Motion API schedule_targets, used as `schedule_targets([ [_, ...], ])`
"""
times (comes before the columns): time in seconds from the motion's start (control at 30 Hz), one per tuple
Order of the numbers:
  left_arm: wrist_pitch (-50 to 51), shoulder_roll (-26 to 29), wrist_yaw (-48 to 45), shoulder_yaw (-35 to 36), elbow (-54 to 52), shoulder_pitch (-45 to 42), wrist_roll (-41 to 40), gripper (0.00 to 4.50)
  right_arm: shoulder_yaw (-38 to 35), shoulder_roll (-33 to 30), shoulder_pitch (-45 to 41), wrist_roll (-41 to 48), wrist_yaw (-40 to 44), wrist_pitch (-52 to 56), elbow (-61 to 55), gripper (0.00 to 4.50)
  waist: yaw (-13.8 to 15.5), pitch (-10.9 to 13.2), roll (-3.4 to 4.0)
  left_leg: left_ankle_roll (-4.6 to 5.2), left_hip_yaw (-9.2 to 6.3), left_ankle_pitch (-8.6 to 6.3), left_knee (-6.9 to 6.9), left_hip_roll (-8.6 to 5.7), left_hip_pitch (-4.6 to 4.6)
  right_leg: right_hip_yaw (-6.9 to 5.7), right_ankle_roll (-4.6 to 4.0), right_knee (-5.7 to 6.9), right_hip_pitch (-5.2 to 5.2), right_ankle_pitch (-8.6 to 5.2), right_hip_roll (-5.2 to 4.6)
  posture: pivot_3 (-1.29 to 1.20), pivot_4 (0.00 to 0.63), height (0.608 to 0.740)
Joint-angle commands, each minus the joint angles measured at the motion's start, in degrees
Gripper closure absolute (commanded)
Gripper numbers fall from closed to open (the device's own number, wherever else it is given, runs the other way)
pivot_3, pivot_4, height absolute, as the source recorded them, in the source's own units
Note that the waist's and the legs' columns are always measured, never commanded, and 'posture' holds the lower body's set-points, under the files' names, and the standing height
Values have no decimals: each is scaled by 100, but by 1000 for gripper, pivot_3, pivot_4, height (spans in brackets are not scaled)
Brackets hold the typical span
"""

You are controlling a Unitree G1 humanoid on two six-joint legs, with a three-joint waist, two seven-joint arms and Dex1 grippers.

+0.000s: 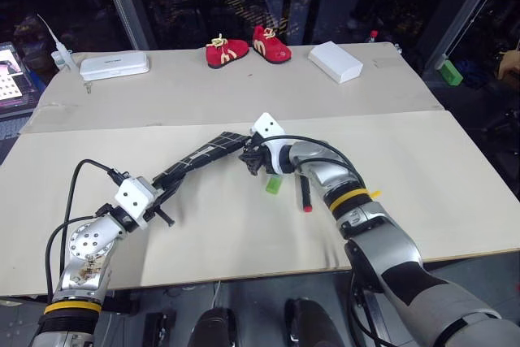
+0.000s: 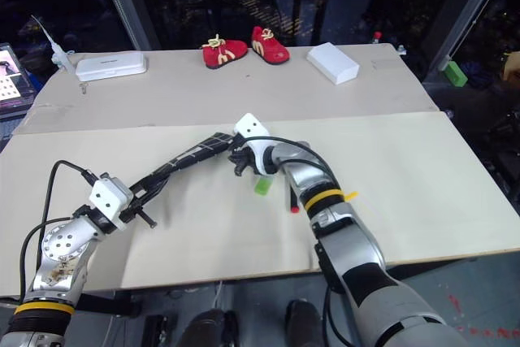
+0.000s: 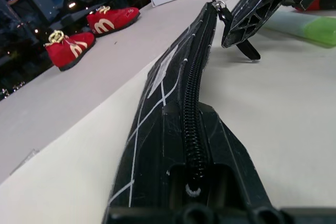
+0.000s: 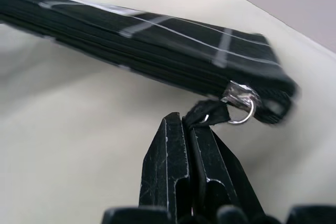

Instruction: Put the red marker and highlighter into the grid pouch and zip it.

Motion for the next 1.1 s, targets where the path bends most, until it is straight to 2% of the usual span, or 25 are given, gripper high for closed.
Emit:
schedule_targets([
  [0.03,-126,-36,-63,61,6,-124,33,4500,201,136,-82,-73,171,-117,-480,4475,5,0,0,0,0,0,0,0,0,0,0,0,0,0,0,0,150,740],
  [0.2,-138,-64,-123,44,62,-191,42,4500,292,215,-110,-73,259,8,-707,4475,8,0,0,0,-1,0,0,0,0,-1,0,0,0,0,0,0,150,740],
  [0.3,-133,-107,-187,-13,162,-339,56,4500,581,165,25,-44,755,108,-1205,4475,9,0,0,0,0,0,0,-1,-1,-1,0,0,0,0,0,0,150,740],
  [0.5,-138,-199,-305,-57,292,-541,91,4500,931,173,147,-199,893,228,-1461,4475,7,0,0,0,-1,0,0,-2,0,-2,0,2,1,0,2,0,150,740],
  [0.63,-131,-231,-364,-45,297,-565,96,4500,794,206,62,-207,697,240,-1274,4475,10,0,-1,0,0,0,0,-2,-1,-2,0,3,0,0,1,0,150,740],
  [0.9,-84,-288,-385,-43,288,-627,112,4500,747,467,44,17,841,441,-1477,4475,5,0,0,-1,0,1,0,-1,0,-2,0,3,0,0,3,0,150,740],
  [0.97,-74,-313,-366,-39,258,-616,113,4500,603,498,-26,3,701,372,-1231,3832,10,0,0,-1,-1,1,0,-2,0,-2,0,2,1,0,3,0,150,740],
  [1.0,-71,-323,-355,-37,240,-604,118,4500,545,462,-27,53,765,389,-1219,3723,11,0,0,-1,-1,1,0,-2,0,-3,0,3,1,0,2,0,150,740],
  [1.1,-69,-346,-337,-17,148,-514,128,4500,555,122,111,140,1136,527,-1637,2574,24,0,-1,-1,-2,1,0,-2,-1,-3,0,3,3,0,2,0,150,740],
])
